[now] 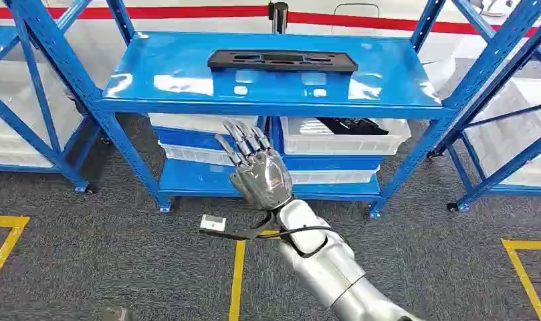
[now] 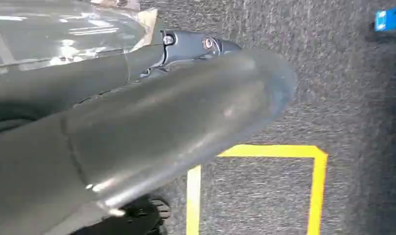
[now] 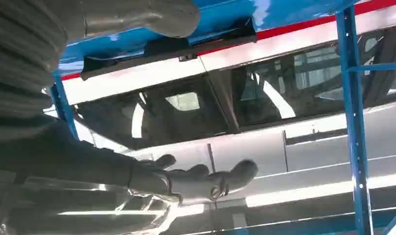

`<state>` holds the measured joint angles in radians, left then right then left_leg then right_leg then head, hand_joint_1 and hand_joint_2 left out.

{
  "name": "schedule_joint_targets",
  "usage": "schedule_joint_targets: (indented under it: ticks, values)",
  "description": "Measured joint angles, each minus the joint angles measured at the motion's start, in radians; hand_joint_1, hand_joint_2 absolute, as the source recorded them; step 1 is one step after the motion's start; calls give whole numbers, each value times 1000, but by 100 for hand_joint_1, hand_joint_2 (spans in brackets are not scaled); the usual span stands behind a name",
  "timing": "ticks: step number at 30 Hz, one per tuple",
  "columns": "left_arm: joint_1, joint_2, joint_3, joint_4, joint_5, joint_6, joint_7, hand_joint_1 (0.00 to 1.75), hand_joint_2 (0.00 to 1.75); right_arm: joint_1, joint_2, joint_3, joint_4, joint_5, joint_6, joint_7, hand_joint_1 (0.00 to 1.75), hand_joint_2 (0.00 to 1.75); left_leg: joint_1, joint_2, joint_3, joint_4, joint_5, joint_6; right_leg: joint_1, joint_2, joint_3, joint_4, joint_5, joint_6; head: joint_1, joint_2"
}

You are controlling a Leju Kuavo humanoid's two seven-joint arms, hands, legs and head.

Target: Take the parts from the cabinet and place them on the table.

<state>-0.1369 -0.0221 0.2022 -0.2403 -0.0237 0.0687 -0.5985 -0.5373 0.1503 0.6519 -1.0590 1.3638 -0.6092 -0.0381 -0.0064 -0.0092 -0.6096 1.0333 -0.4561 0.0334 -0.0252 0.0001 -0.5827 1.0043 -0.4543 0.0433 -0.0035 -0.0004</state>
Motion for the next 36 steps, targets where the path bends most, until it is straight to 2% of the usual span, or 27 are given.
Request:
schedule_joint_targets:
  ticks: [1,2,3,4,6,7,8,9,10,12,13,16,18,19,21,22,23,24,25,27,28,29,32,33,34,35,36]
  values:
    - [1,0,2,0,0,0,0,0,0,1,1,1,-1,0,-3,0,0,175,0,0,0,-2,0,3,-3,0,1,-4,2,4,0,0]
    - [0,0,2,0,-2,1,0,0,0,1,3,1,-2,0,-3,0,0,175,5,1,7,-13,7,12,1,0,1,-1,-1,9,0,0]
    - [0,-1,2,0,-4,1,0,0,0,1,3,1,-3,0,-3,0,0,175,10,4,13,-20,12,17,0,-1,-9,20,-10,7,1,0]
    - [-1,-2,2,0,-8,1,0,0,0,0,3,1,-5,0,-3,0,0,175,10,5,14,-21,10,21,3,0,-32,67,-37,-3,1,0]
    - [-3,-2,2,0,-11,1,4,0,0,5,0,2,-6,0,-2,1,0,175,9,5,14,-21,11,25,3,0,-116,229,-102,-21,5,0]
    - [-3,-2,2,0,-14,2,9,0,0,11,-3,2,-6,0,-2,2,0,175,8,5,14,-20,10,25,5,1,-154,301,-121,-23,6,0]
    - [-2,-3,2,0,-20,2,11,0,0,16,-7,2,-6,0,-1,3,0,175,7,4,14,-20,10,24,7,1,-171,327,-120,-19,7,0]
    - [-3,-4,2,0,-21,2,13,0,0,20,-10,2,-7,0,-1,3,0,175,7,2,15,-20,9,23,7,1,-161,302,-102,-13,7,0]
    - [-4,-5,2,0,-22,3,16,0,0,21,-12,2,-10,1,-1,3,0,175,7,0,17,-19,8,20,7,0,-129,233,-69,-6,7,0]
    - [-5,-6,2,0,-26,3,21,0,0,21,-12,2,-16,2,-1,7,0,175,8,0,21,-17,2,11,6,0,-41,56,-4,1,7,0]
    - [-7,-6,2,0,-28,3,25,0,0,22,-12,2,-18,3,0,10,0,175,-1,-1,20,-12,-4,3,7,0,-24,25,-1,-9,6,0]
    - [-12,-6,3,0,-32,3,36,0,0,26,-15,0,-25,5,3,16,0,175,9,1,20,-14,-4,-13,15,3,-25,24,3,-32,4,0]
    - [-18,-7,3,-1,-39,3,42,0,0,26,-12,-2,-36,6,7,18,0,175,16,3,16,2,-16,-28,4,5,-17,18,5,-44,4,0]
    - [-21,-8,3,-1,-40,3,43,0,0,26,-9,-3,-41,7,8,19,0,175,17,5,0,37,-37,-34,4,5,-14,18,1,-52,-1,0]
    - [-22,-8,5,-1,-40,3,43,0,0,27,-9,-4,-45,7,13,19,0,175,19,5,-74,184,-101,-44,6,4,-7,18,-3,-62,-2,0]
    - [-20,-8,5,-1,-40,4,44,0,0,29,-10,-4,-45,7,16,19,0,175,20,5,-113,249,-118,-48,7,4,-6,18,-5,-65,-2,0]
    - [-20,-8,5,0,-40,4,44,0,0,32,-10,-4,-45,7,16,19,0,175,21,5,-141,284,-118,-49,8,5,-5,18,-6,-66,-2,0]
    - [-20,-8,5,-1,-41,3,44,0,0,34,-10,-4,-45,7,16,19,0,175,23,5,-144,269,-94,-48,8,5,-2,18,-8,-67,-2,0]
    - [-21,-8,5,-1,-41,3,44,0,0,34,-10,-4,-45,7,16,19,0,175,24,6,-124,213,-51,-47,8,7,1,18,-10,-65,-2,0]
    - [-23,-8,5,-1,-41,3,44,0,0,34,-10,-5,-46,7,14,19,0,175,24,7,-42,38,42,-38,8,9,12,18,-17,-61,-3,0]
    - [-25,-8,5,-1,-41,3,44,0,0,34,-10,-5,-47,7,13,20,0,175,22,7,-20,-2,35,-33,10,9,12,17,-20,-58,-1,0]
    - [-28,-8,5,-1,-41,3,44,0,0,33,-12,-6,-48,7,11,20,0,175,14,5,-21,-11,31,-28,18,9,8,18,-22,-53,-2,0]
    - [-29,-7,6,-1,-41,3,44,0,0,38,-11,-6,-48,7,6,20,0,175,6,4,-20,-15,29,-11,13,8,11,10,-23,-36,-3,0]
    - [-30,-8,6,-2,-41,3,44,0,0,38,-11,-7,-49,6,5,19,0,175,18,5,-6,-34,37,-1,20,6,2,17,-30,-31,-2,0]
    - [-31,-8,6,-2,-40,3,43,0,0,38,-12,-8,-49,6,4,18,0,175,14,5,2,-38,37,0,16,5,-3,43,-39,-31,1,0]
    - [-33,-9,6,-2,-40,3,43,0,0,35,-13,-8,-49,6,3,18,0,175,15,6,5,-38,35,10,16,6,-36,107,-66,-38,2,0]
    - [-35,-10,6,-2,-40,3,44,0,0,36,-16,-10,-48,5,3,18,0,175,14,6,7,-38,32,14,15,6,-84,195,-98,-43,3,0]
